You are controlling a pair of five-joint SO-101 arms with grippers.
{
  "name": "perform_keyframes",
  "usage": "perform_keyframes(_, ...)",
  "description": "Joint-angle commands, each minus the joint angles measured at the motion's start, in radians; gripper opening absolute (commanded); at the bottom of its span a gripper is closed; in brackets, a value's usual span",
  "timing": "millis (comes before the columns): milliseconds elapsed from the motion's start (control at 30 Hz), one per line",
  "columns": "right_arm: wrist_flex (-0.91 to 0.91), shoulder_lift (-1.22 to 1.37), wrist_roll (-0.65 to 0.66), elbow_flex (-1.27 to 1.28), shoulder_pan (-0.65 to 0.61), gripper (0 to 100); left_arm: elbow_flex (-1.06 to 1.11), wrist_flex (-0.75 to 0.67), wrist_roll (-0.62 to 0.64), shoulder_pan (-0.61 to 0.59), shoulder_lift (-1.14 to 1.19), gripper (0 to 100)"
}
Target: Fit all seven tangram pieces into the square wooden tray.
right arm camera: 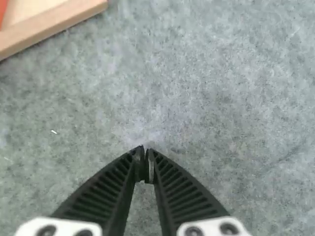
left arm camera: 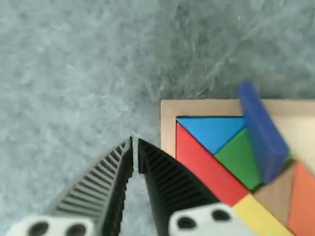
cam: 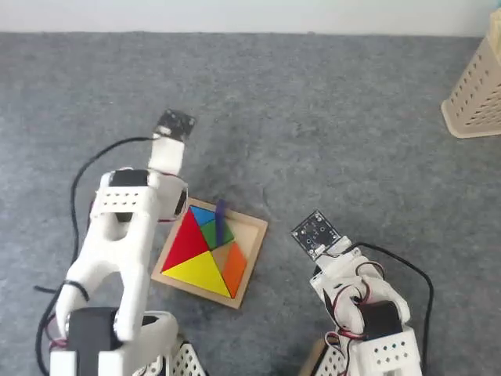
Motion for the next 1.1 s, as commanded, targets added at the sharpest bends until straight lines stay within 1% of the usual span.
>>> perform_keyframes(0,0.005,-0.015,-0.006,0.018,0.001,0.8,0.03,-0.038,-0.049,0.057,0.002,1)
perform_keyframes(133,0.005,-0.015,-0.006,0.018,0.001,0.8,0.036,-0.034,-0.046,0.135,0.002,1)
perform_keyframes(233,0.005,-0.015,-0.006,0.018,0.001,0.8,0.036,-0.034,0.003,0.189,0.002,1)
perform_keyframes(400,0.005,-0.015,-0.006,0.018,0.002,0.8,0.039,0.008,0.029,0.292,0.006,1)
perform_keyframes(467,0.005,-0.015,-0.006,0.018,0.002,0.8,0.041,0.018,0.063,0.319,0.002,1)
perform_keyframes(667,0.005,-0.015,-0.006,0.018,0.002,0.8,0.042,0.014,0.072,0.367,0.008,1)
perform_keyframes(800,0.005,-0.015,-0.006,0.018,0.002,0.8,0.031,0.011,0.072,0.364,0.0,1)
perform_keyframes(967,0.005,-0.015,-0.006,0.018,0.002,0.8,0.019,-0.092,0.071,0.267,0.012,1)
perform_keyframes(1067,0.005,-0.015,-0.006,0.018,0.002,0.8,0.038,-0.114,0.071,0.278,0.035,1)
